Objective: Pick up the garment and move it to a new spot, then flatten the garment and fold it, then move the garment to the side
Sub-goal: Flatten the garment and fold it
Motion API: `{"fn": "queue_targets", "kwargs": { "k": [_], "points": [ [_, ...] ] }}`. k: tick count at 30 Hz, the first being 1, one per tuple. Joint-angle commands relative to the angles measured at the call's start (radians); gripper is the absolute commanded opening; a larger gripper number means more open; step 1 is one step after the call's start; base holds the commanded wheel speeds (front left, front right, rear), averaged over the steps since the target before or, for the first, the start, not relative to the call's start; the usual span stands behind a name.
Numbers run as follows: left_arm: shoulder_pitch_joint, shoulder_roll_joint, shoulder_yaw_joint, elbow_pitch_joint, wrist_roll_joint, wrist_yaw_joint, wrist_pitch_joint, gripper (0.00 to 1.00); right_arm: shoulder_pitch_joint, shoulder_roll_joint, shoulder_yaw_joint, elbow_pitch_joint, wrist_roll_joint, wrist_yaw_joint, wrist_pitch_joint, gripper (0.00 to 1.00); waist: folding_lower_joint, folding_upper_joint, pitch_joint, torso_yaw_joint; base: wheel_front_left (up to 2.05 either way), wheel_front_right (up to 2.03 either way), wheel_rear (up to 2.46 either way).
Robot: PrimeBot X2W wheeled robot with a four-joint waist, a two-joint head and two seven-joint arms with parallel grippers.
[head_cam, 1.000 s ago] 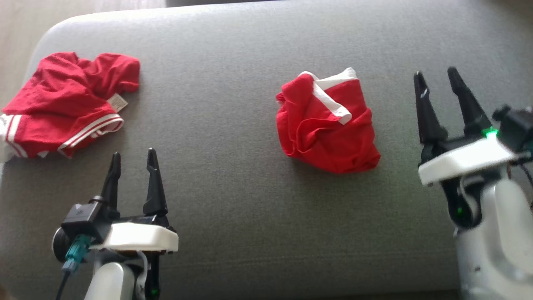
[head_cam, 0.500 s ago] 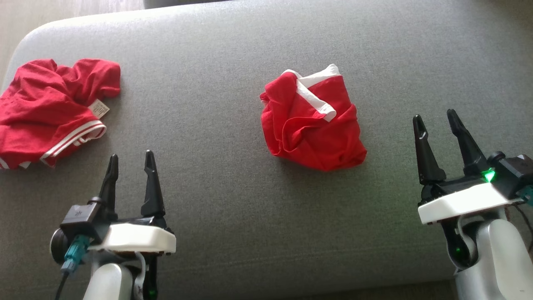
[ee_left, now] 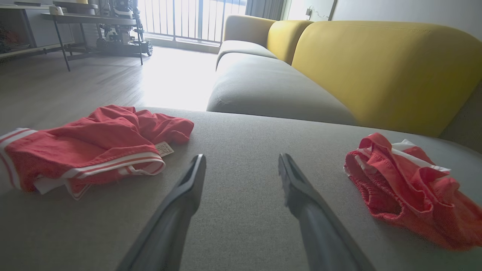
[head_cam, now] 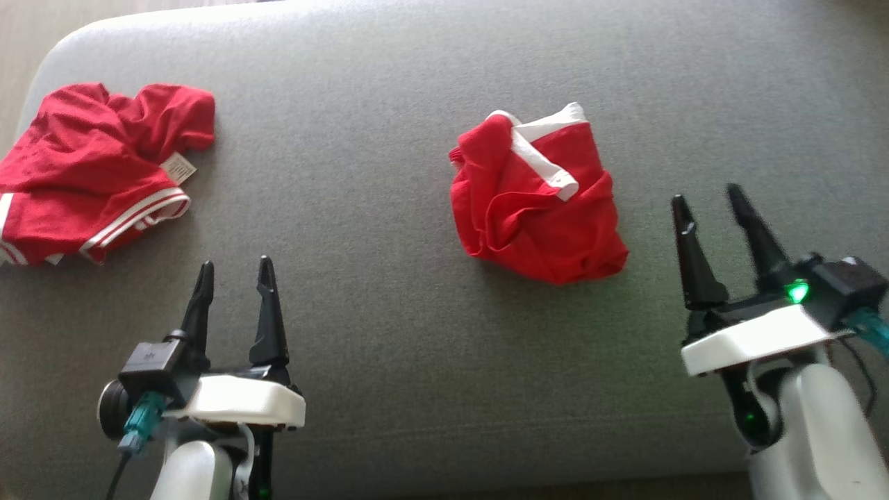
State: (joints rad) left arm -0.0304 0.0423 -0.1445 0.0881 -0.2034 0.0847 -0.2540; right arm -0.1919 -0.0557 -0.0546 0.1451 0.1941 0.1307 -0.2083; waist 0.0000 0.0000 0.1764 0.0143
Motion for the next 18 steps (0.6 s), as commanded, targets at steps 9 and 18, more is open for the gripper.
{"fn": "queue_targets", "kwargs": {
  "k": [9,18],
  "points": [
    [-0.057,0.008,0.004,-0.025,0.003,0.000,-0.008,1.00,-0.072,0.005,0.116,0.014,-0.012,0.000,0.024,0.00,0.0000,0.0000,0.063,0.080,0.00,0.00,0.00],
    [-0.069,0.008,-0.004,-0.015,0.001,-0.001,-0.008,1.00,-0.134,0.005,0.087,0.133,-0.038,0.000,0.036,0.00,0.0000,0.0000,0.096,0.138,0.00,0.00,0.00]
  ]
}}
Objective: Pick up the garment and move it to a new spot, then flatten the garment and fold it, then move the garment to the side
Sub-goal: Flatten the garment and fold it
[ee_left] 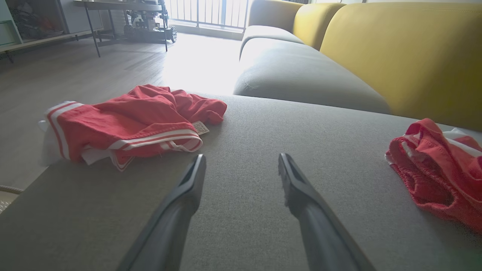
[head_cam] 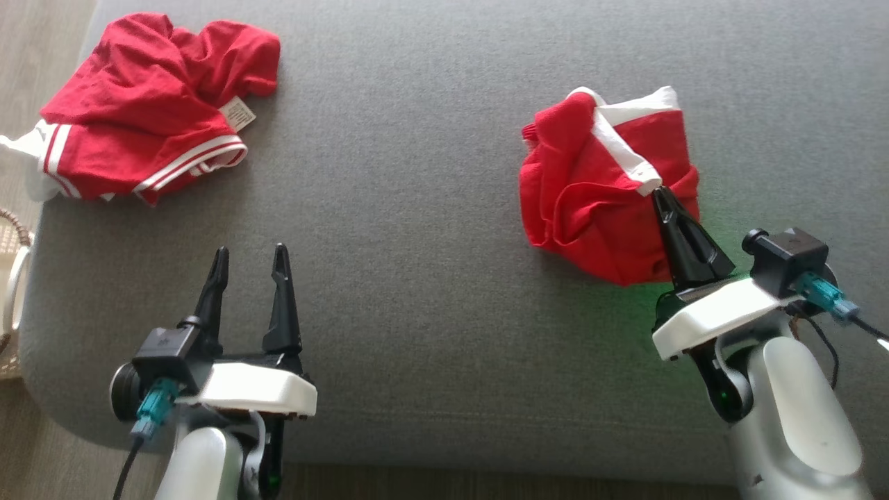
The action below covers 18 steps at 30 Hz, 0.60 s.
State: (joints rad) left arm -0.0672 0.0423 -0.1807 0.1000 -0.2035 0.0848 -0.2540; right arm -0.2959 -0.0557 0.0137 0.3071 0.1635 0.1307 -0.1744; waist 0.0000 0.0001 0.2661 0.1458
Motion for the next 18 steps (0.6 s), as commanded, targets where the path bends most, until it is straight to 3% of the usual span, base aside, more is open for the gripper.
{"fn": "queue_targets", "kwargs": {
  "k": [1,18],
  "points": [
    [-0.033,0.008,0.031,-0.027,0.002,-0.001,-0.008,1.00,-0.036,0.005,0.014,-0.016,-0.010,0.000,0.005,0.00,0.0000,-0.0001,0.009,0.010,0.00,0.00,0.00],
    [-0.056,0.008,0.014,-0.019,-0.004,0.004,-0.008,1.00,-0.103,0.005,-0.021,0.119,-0.076,0.000,0.024,0.00,0.0000,-0.0001,0.041,0.028,0.00,0.00,0.00]
  ]
}}
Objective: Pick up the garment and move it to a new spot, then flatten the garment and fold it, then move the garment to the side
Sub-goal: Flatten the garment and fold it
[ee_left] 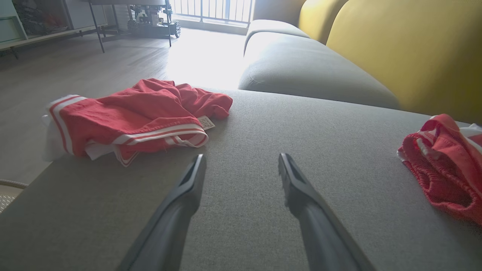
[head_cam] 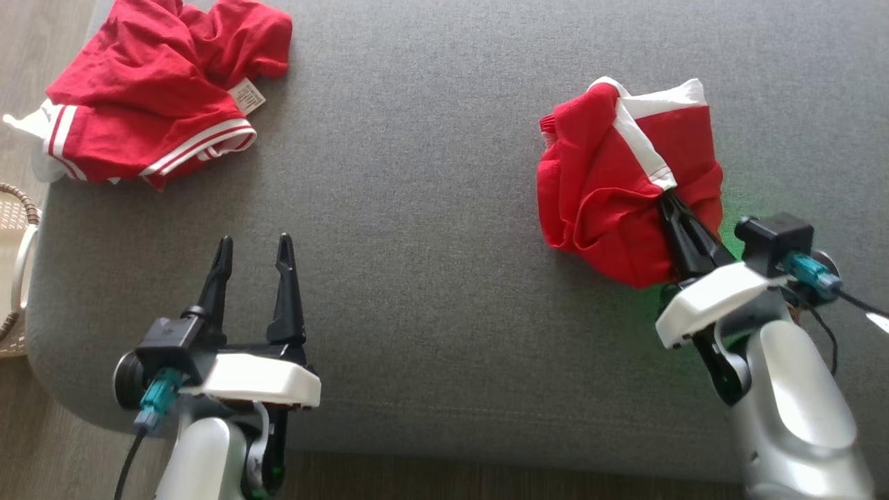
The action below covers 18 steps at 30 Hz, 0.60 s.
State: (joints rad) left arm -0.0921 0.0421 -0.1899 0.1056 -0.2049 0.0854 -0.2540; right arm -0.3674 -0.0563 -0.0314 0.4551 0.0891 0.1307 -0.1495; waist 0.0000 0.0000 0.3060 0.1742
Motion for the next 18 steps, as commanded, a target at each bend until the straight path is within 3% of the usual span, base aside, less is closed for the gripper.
{"fn": "queue_targets", "kwargs": {
  "k": [1,18],
  "points": [
    [-0.033,0.008,0.022,-0.024,-0.003,0.003,-0.008,1.00,-0.038,0.006,0.033,-0.028,0.001,0.000,-0.002,0.00,0.0000,0.0000,0.002,-0.001,0.00,0.00,0.00],
    [-0.034,0.008,-0.007,-0.009,-0.023,0.010,-0.008,1.00,-0.153,0.006,0.201,-0.055,0.028,0.000,0.025,0.00,0.0000,0.0000,-0.014,0.044,0.00,0.00,0.00]
  ]
}}
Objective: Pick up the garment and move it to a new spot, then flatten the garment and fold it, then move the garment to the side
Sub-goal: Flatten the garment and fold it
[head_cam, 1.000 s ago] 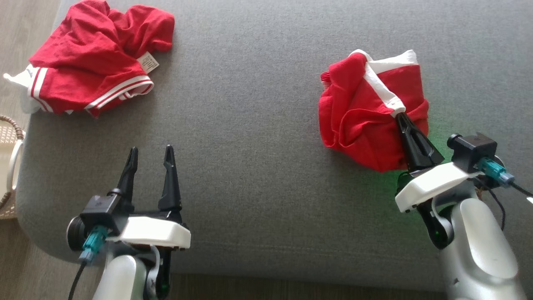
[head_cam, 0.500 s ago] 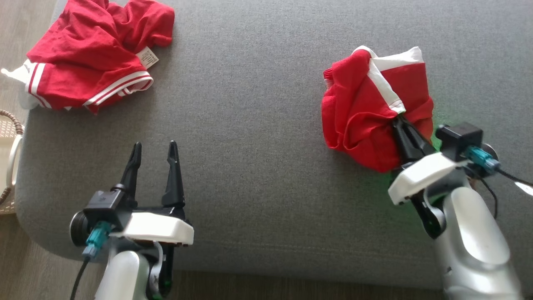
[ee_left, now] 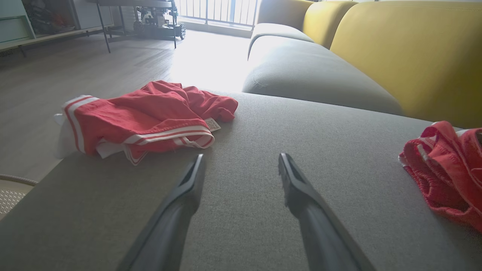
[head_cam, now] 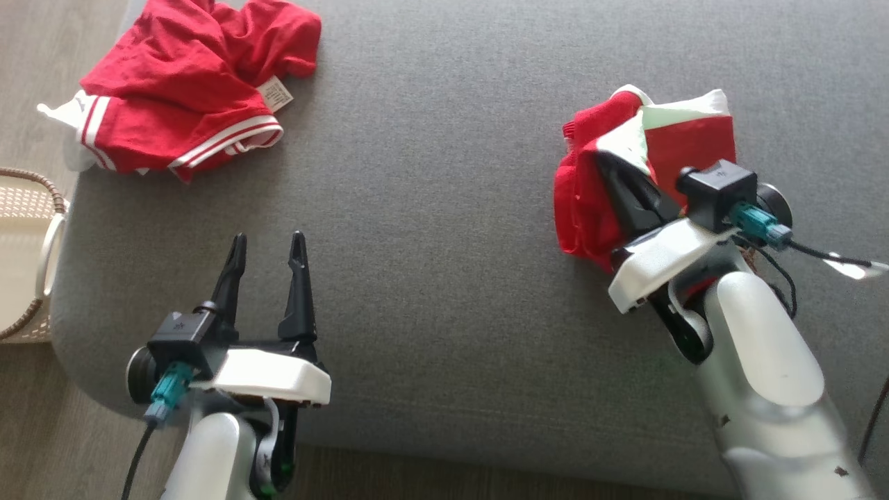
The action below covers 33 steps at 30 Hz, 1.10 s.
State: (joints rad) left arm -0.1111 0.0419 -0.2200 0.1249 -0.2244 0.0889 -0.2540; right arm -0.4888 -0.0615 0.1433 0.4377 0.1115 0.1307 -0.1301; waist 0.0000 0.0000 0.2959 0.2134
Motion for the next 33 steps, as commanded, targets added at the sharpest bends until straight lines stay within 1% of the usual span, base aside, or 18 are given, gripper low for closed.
{"fn": "queue_targets", "kwargs": {
  "k": [1,8,13,16,21,24,28,33],
  "points": [
    [-0.012,0.008,0.022,-0.028,-0.005,0.007,-0.008,1.00,-0.038,0.011,0.035,-0.042,0.008,0.000,0.008,0.00,0.0000,0.0000,-0.007,0.009,0.00,0.00,0.00],
    [-0.004,0.008,0.010,-0.026,-0.017,0.014,-0.008,1.00,-0.077,0.011,0.103,-0.043,0.013,0.000,0.043,0.00,0.0000,0.0000,-0.019,0.026,0.00,0.00,0.00],
    [0.000,0.008,0.002,-0.031,-0.026,0.018,-0.008,1.00,-0.112,0.011,0.130,0.000,0.006,0.000,0.060,0.00,0.0000,0.0000,-0.013,0.033,0.00,0.00,0.00],
    [-0.002,0.008,-0.004,-0.026,-0.032,0.019,-0.008,1.00,-0.135,0.011,0.147,0.024,0.019,0.000,0.055,0.00,0.0000,0.0000,-0.014,0.042,0.00,0.00,0.00],
    [0.001,0.008,0.004,-0.022,-0.034,0.023,-0.008,1.00,-0.145,0.011,0.170,0.017,0.044,0.000,0.028,0.00,0.0000,0.0000,-0.027,0.039,0.00,0.00,0.00],
    [0.009,0.008,0.018,-0.023,-0.028,0.025,-0.008,1.00,-0.139,0.011,0.153,-0.007,0.055,0.000,0.012,0.00,0.0000,0.0000,-0.045,0.023,0.00,0.00,0.00],
    [0.020,0.008,0.042,-0.030,-0.016,0.023,-0.008,1.00,-0.109,0.011,0.087,-0.074,0.058,0.000,0.002,0.00,0.0000,0.0000,-0.078,-0.019,0.00,0.00,0.00],
    [0.027,0.008,0.062,-0.039,-0.006,0.024,-0.008,1.00,-0.054,0.011,-0.017,-0.160,0.029,0.000,0.015,0.00,0.0000,0.0000,-0.100,-0.068,0.00,0.00,0.00]
  ]
}}
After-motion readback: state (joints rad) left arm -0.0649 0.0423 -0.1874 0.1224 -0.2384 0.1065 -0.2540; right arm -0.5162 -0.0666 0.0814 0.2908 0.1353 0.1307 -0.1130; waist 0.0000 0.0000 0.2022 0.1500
